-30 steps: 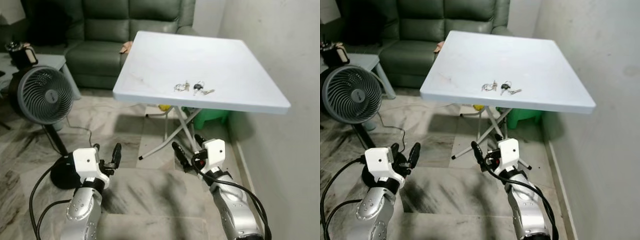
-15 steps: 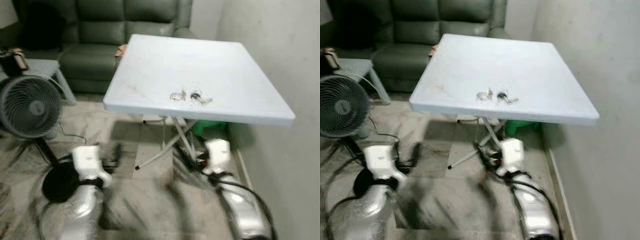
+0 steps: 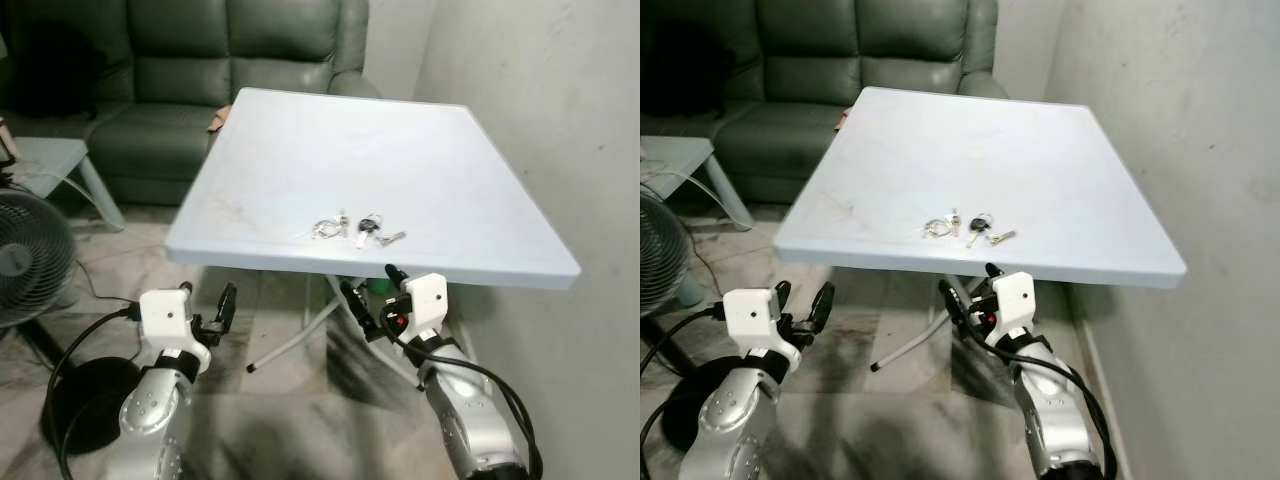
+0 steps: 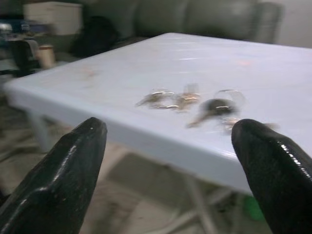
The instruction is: Hang keys on a hook
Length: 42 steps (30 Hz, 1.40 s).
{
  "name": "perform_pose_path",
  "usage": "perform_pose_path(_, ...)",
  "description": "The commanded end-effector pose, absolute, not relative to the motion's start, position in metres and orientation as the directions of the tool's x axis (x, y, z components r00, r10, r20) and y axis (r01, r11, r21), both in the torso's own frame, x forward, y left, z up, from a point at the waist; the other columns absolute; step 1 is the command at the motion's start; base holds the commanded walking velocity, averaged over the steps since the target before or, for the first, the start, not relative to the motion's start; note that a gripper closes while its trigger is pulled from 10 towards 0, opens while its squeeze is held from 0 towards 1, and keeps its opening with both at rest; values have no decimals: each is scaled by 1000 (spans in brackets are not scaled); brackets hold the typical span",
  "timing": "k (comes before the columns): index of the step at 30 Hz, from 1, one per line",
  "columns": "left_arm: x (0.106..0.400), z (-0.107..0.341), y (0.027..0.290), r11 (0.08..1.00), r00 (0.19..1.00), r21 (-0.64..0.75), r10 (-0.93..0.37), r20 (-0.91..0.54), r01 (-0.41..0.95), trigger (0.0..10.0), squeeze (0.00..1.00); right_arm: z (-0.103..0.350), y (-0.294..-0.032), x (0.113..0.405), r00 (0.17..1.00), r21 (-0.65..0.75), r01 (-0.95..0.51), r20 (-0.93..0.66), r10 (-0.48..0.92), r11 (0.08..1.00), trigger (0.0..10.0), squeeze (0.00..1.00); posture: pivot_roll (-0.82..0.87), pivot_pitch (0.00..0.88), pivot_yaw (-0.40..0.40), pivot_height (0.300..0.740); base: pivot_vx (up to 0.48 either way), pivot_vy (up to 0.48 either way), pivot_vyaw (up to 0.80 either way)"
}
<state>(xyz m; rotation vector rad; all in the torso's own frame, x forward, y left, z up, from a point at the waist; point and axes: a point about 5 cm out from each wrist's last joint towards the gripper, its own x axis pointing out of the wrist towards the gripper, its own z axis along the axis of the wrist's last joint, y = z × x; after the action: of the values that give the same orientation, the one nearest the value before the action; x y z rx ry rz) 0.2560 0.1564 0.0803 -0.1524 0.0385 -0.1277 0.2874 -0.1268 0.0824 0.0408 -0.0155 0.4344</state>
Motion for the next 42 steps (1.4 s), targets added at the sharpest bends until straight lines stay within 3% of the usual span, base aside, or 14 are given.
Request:
perform_pose_path(1, 257, 84, 166, 986, 994, -130, -108, -21, 104, 10000, 0, 89, -118, 290, 895, 41, -445, 49, 444, 894, 10000, 0, -77, 0, -39, 728, 435, 0, 0)
perform_pose_path(20, 257, 83, 162, 984, 994, -143, -111, -25, 106, 10000, 0, 88, -117, 288, 886, 21, -463, 36, 462, 886, 10000, 0, -77, 0, -46, 728, 430, 0, 0)
perform_pose_path(34, 245, 80, 138, 964, 968, -84, -252, -3, 251, 10000, 0, 97, -132, 301, 847, -138, -528, -10, 532, 838, 10000, 0, -73, 0, -52, 728, 0, 0, 0)
perform_pose_path(42, 240, 78, 127, 949, 950, -43, -312, 0, 312, 10000, 0, 101, -135, 304, 768, -237, -633, -67, 637, 737, 10000, 0, -70, 0, -59, 728, 0, 0, 0)
